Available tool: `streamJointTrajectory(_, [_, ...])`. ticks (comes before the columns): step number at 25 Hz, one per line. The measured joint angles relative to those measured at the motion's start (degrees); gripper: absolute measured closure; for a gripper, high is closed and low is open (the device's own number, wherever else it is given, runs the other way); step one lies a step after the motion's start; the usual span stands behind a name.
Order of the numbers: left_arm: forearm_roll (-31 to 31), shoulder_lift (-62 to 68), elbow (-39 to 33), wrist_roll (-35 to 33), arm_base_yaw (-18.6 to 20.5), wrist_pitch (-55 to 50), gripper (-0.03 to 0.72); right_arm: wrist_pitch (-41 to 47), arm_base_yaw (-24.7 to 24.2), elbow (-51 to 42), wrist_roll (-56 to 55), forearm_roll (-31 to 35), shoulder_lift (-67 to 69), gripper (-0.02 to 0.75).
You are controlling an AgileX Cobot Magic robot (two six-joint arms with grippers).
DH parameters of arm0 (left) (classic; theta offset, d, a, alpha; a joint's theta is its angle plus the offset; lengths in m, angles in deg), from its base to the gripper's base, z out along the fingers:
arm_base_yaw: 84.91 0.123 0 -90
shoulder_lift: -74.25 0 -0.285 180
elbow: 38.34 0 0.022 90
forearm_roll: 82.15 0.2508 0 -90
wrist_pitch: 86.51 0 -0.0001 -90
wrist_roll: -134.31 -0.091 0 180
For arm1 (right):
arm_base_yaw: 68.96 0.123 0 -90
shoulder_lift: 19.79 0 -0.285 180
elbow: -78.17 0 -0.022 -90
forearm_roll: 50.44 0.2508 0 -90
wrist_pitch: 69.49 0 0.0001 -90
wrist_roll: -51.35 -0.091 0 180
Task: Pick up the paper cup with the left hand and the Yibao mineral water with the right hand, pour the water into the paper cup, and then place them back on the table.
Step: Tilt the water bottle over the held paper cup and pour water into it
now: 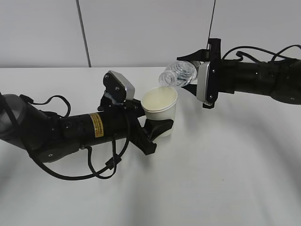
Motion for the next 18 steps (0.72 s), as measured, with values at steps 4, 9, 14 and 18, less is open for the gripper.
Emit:
streamJointTrajectory(4, [0.0,0.0,0.0,0.0,0.0,0.0,0.276,0.1,0.0,0.0,1.1,0.0,0.0,0.265])
streamJointTrajectory(9, [0.0,0.0,0.0,0.0,0.0,0.0,0.276,0.2,0.0,0.0,1.8,0.0,0.0,0.265])
streamJointTrajectory(14, [0.0,0.0,0.0,0.0,0.0,0.0,0.276,0.2,0.0,0.0,3.3,0.4,0.0,0.265])
streamJointTrajectory(18, [0.0,0.0,0.0,0.0,0.0,0.0,0.276,0.3,0.0,0.0,4.4,1.0,0.0,0.265])
